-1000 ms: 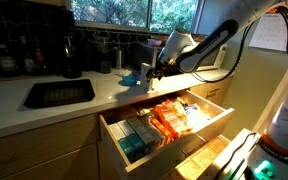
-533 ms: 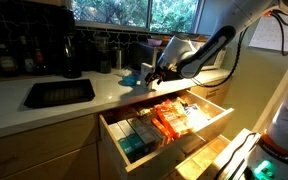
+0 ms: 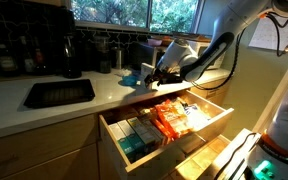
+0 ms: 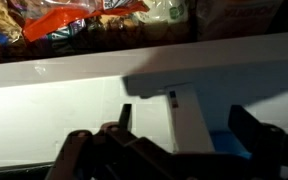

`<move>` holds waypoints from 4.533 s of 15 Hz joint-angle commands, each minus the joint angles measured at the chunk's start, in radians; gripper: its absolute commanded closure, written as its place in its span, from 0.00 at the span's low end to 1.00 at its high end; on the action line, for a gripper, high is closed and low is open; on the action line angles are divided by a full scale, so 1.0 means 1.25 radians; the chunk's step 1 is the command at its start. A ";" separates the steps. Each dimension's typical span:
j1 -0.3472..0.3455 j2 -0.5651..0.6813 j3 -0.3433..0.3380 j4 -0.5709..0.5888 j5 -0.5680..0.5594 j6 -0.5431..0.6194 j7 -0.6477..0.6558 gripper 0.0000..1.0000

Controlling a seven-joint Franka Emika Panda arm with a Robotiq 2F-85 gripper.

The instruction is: Put the book inside the drawer

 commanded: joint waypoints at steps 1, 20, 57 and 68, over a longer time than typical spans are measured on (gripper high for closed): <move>0.035 0.033 -0.029 0.023 -0.060 0.022 0.090 0.13; 0.090 0.062 -0.096 0.070 -0.305 0.015 0.283 0.55; 0.027 -0.318 0.133 -0.207 0.534 -0.306 -0.575 0.92; 0.022 -0.365 0.129 -0.074 0.674 -0.860 -0.779 0.92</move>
